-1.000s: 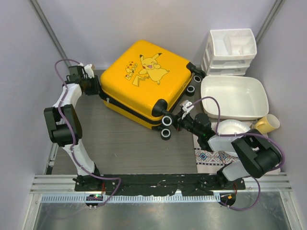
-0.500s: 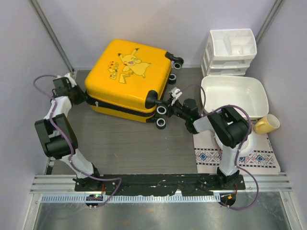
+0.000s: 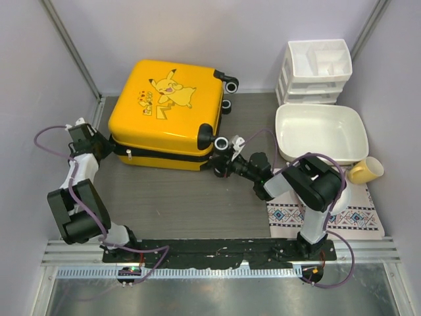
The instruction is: Open, take out, and arrange the luggage
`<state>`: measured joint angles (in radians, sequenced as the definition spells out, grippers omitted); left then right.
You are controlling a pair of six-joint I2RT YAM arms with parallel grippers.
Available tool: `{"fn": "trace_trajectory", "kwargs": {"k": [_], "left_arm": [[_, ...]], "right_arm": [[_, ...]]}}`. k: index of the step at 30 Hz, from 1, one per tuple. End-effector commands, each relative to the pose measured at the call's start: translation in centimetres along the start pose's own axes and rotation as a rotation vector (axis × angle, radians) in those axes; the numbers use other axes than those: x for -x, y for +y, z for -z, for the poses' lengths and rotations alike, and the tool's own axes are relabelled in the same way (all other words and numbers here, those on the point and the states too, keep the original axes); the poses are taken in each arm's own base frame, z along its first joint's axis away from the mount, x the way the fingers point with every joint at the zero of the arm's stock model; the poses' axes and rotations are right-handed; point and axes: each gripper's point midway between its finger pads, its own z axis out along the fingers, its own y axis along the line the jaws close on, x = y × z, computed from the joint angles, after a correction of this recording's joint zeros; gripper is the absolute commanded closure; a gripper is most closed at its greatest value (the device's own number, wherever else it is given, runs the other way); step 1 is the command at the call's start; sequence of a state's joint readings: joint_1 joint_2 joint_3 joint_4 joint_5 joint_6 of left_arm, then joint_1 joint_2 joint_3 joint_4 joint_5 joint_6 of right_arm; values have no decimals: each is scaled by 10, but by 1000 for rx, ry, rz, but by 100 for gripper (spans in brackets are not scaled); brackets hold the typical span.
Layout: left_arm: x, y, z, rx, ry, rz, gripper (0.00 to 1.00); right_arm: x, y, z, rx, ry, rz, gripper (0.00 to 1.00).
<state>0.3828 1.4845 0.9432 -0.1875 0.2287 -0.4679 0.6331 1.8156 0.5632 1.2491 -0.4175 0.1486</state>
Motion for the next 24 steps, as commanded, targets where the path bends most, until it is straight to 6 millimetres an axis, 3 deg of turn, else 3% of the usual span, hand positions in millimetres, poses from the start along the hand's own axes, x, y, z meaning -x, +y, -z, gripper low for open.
{"fn": "trace_trajectory", "kwargs": {"k": [1, 3, 4, 6, 9, 10, 11, 12, 13, 17, 21, 24], "left_arm": [[-88, -6, 16, -30, 255, 143, 100], [-92, -8, 19, -41, 259, 160, 100], [-93, -9, 20, -44, 261, 161, 100], [-91, -13, 24, -56, 249, 152, 100], [-94, -13, 27, -60, 240, 164, 100], [-94, -13, 28, -63, 237, 163, 100], [-95, -14, 29, -68, 237, 164, 100], [-95, -15, 29, -72, 235, 175, 100], [-94, -18, 29, -86, 237, 178, 100], [-94, -27, 27, -111, 240, 147, 100], [-91, -31, 27, -123, 242, 125, 100], [-88, -32, 28, -126, 240, 103, 100]], "right_arm": [[37, 33, -40, 135, -129, 58, 99], [48, 22, -63, 92, -149, 67, 99], [40, 18, -70, 72, -108, 45, 99], [47, 15, -82, 46, -117, 60, 99], [45, -1, -84, -149, -110, 75, 99], [60, 1, -79, -188, -171, 82, 99], [66, 5, -74, -178, -200, 86, 99], [56, 12, -63, -160, -197, 94, 99], [68, 23, -60, -129, -240, 121, 99], [56, 72, -73, 17, -208, 109, 99], [52, 77, -98, 48, -175, 49, 99], [43, 79, -104, 64, -135, 45, 99]]}}
